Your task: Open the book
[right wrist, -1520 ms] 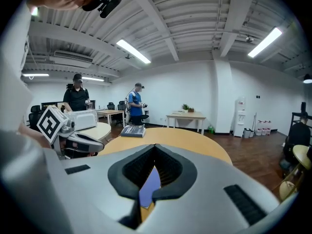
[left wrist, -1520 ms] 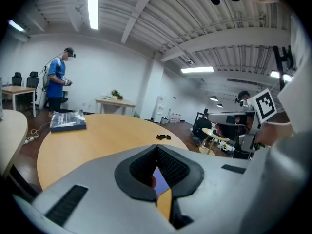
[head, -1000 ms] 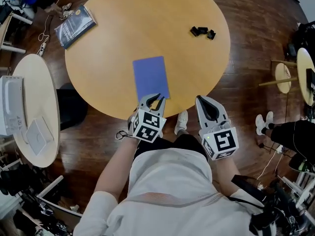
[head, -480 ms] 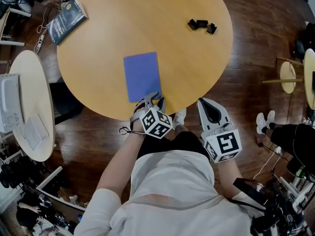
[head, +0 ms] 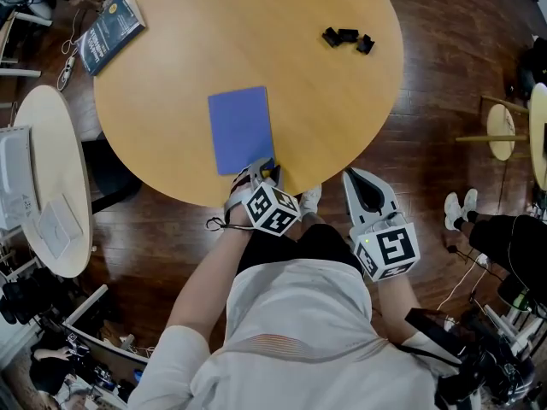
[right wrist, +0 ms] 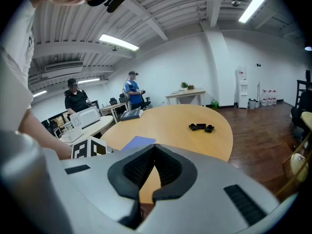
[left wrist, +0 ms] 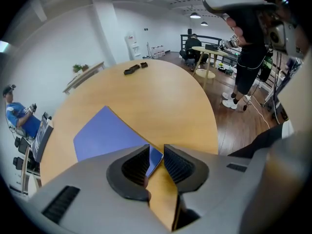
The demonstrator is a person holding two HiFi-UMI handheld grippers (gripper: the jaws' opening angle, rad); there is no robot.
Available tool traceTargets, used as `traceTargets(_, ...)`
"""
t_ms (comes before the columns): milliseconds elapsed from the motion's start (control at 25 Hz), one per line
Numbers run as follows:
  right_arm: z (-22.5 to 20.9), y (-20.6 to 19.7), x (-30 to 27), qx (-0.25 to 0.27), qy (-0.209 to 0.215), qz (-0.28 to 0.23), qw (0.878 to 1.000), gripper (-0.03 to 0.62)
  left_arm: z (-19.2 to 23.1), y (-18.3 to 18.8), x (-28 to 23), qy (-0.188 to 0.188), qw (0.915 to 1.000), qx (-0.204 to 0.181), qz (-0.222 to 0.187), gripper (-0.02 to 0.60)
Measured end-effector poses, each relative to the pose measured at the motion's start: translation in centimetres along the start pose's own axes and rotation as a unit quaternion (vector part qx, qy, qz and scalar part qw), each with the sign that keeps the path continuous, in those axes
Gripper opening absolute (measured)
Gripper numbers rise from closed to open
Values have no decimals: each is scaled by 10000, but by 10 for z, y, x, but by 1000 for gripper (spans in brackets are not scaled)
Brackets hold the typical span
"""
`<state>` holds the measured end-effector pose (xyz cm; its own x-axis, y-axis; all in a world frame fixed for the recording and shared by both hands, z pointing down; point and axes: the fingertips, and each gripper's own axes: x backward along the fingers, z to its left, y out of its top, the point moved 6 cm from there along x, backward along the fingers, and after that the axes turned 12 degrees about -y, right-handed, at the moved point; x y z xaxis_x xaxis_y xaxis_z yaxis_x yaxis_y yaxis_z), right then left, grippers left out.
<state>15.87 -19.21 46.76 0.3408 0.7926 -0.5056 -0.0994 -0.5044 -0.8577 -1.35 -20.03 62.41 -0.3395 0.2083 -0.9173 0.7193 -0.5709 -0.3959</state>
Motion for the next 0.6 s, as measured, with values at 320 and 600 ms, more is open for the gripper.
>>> traceTargets(320, 2, -1, 0, -4, 21, 34, 10000, -5, -3, -5, -4, -90, 9999, 91, 54, 98)
traceTargets(600, 3, 0, 0, 15, 13, 46, 10000, -5, 1, -3, -2, -120, 9999, 112, 47, 98)
